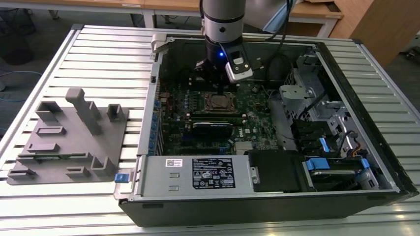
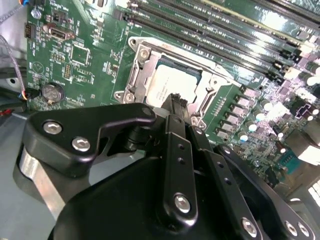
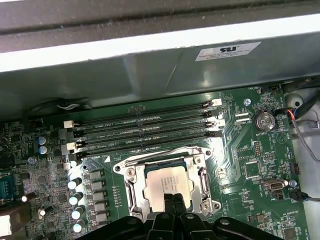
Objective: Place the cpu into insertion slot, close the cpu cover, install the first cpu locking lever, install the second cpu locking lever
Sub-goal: 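Install the second cpu locking lever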
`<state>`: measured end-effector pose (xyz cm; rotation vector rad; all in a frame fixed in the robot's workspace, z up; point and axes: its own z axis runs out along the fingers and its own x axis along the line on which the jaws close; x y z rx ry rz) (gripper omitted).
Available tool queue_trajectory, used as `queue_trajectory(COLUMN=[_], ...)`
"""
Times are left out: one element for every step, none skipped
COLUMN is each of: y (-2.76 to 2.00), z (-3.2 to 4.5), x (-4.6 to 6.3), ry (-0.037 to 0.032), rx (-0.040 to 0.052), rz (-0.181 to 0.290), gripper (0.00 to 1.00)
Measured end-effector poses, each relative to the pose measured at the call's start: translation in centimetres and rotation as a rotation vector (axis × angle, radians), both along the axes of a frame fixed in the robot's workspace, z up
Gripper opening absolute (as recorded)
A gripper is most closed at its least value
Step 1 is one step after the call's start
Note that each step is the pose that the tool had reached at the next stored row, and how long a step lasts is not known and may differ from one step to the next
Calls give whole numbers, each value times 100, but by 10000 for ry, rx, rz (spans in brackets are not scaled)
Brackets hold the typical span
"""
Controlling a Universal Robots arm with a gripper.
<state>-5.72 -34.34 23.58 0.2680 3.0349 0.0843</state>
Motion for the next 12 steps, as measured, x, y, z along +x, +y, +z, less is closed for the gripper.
queue_trajectory(y=[0,0,0,-1,-3,-8,-13,-19,-27,-35,-42,-50], z=[0,0,0,1,2,2,1,1,1,1,1,1], x=[0,0,0,0,0,0,-1,-3,-4,-6,-8,-10], ry=[1,1,1,2,3,3,2,2,2,2,1,2], rx=[0,0,0,-2,-3,-4,-2,-1,-2,-2,-1,-1], rz=[0,0,0,0,0,1,1,0,0,0,0,0], gripper=[11,11,11,11,11,11,11,11,11,11,11,11])
